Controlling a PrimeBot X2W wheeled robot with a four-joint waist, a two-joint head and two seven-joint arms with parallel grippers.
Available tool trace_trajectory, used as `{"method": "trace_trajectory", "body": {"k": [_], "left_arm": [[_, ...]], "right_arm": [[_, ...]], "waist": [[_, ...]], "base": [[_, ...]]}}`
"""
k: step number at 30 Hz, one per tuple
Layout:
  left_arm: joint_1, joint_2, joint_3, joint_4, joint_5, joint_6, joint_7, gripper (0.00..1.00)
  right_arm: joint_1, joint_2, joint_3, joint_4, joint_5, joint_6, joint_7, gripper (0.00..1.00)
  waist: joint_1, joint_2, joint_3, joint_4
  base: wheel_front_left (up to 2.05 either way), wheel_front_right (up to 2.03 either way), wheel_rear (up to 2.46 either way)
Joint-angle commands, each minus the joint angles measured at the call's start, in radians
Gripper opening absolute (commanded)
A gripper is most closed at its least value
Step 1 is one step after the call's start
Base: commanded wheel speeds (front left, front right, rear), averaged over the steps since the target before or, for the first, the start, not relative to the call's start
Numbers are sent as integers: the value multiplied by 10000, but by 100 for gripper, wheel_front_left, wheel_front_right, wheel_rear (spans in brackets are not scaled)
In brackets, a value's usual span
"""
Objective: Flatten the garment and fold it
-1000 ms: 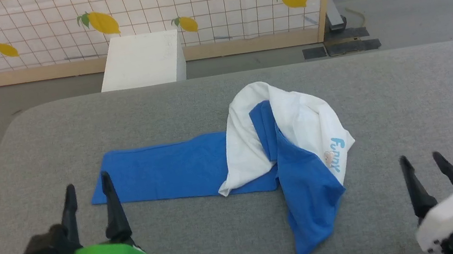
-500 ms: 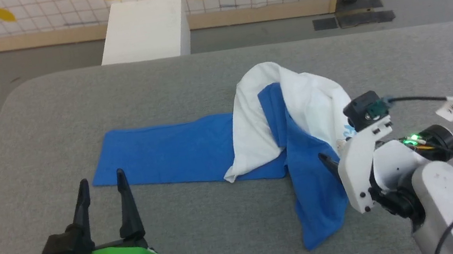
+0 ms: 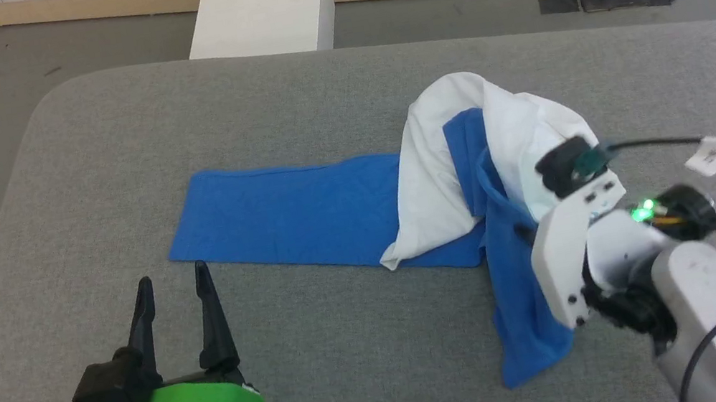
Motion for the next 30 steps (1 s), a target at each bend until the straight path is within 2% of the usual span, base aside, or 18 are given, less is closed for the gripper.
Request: {"method": "trace_trajectory", "body": {"k": [1,4,7,8,11,15,18,23,24,25,30], "left_arm": [[-121,-91,72,49,174,-82,-35,100],[-87,-166,195,95,209,-175,-35,100],[-35,-224,287,156,203,-264,-35,100],[-57,-280,324,186,231,-376,-35,100],[-84,-317,355,231,279,-451,-36,100],[-70,-362,411,305,320,-540,-36,100],[-11,-399,432,410,327,-592,-36,100],[139,-448,540,550,265,-616,-36,100],[168,-454,564,572,254,-616,-36,100],[210,-459,589,598,248,-621,-36,100],[318,-479,667,699,193,-656,-36,100]], "right_arm": [[-292,-47,-103,-201,145,-17,-297,0],[-480,-113,-650,-776,372,-17,-1072,0],[-509,-306,-1762,-1269,409,-17,-1509,0],[-412,-876,-3399,-1554,62,-17,-1573,0],[-154,-1437,-5020,-1509,-402,-17,-1358,0],[496,-1963,-7014,-867,-1174,-17,-1089,0],[1199,-1840,-7865,-162,-1627,-17,-919,0],[2118,-1407,-8542,1005,-1942,-17,-1094,0],[2178,-1366,-8546,1111,-2001,-17,-1197,22],[2217,-1339,-8515,1224,-2039,-17,-1349,100],[1935,-1074,-8428,477,-1426,-17,-2371,100]], "waist": [[0,0,-107,-127],[0,0,-247,-342],[0,0,-361,-561],[0,0,-400,-704],[0,0,-402,-793],[0,0,-418,-859],[0,0,-486,-840],[0,0,-596,-872],[0,0,-623,-894],[0,0,-672,-921],[0,0,-869,-1019]], "base": [[0,0,0],[0,0,0],[0,0,0],[0,0,0],[0,0,0],[0,0,0],[0,0,0],[0,0,0],[0,0,0],[0,0,0],[0,0,0]]}}
